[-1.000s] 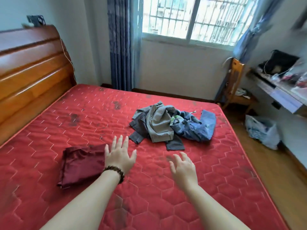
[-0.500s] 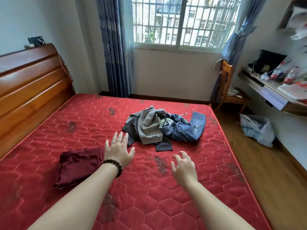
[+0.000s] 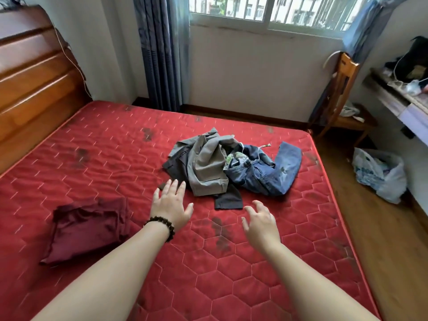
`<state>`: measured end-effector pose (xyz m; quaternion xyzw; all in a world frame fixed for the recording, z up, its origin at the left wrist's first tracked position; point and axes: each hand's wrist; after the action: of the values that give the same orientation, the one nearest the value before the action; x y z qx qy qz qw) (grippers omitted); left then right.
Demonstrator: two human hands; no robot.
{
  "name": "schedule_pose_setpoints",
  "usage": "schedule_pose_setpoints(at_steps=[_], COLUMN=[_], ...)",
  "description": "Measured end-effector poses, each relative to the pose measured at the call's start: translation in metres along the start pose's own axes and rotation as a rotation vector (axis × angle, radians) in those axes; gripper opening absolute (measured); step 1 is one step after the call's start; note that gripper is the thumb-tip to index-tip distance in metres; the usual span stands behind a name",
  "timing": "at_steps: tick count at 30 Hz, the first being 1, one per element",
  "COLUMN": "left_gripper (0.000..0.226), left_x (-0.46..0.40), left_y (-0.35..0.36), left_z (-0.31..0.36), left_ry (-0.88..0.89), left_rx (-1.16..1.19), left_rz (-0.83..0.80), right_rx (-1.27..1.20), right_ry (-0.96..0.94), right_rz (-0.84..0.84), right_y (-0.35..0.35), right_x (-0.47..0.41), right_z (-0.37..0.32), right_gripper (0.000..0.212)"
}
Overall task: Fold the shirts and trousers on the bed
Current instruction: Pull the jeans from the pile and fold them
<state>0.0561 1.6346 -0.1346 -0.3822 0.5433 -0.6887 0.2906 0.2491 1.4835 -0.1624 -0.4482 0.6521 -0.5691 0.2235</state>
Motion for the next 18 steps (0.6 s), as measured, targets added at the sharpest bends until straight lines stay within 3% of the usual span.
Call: schedule_pose_setpoints(at_steps=[10,18], left_gripper=[0.079,0.087], left_x=[-0.15,-0.261], left_y=[0.117,0.235], left_z=[-0.011,-0.018], left_ry=[-0.045,-0.044], left_rx=[-0.041,-0.081], left_rz=[-0.122,-0.202], right_rx=[0.04,0.169], right_ry=[-0.091,-0.114], right_rz=[-0.088,-0.254], right_y=[0.097,0.203], right_x=[-0.165,-0.293], right_z=[0.04,0.067], right_gripper=[0.05,0.081])
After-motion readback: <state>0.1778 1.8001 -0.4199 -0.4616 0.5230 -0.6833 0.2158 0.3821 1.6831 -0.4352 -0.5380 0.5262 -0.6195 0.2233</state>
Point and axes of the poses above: each hand's wrist, its own x-axis away from the middle knuckle, its own y-axis out of the palm, z = x × y, and after that the axes turned 9 degrees about -z, right-handed
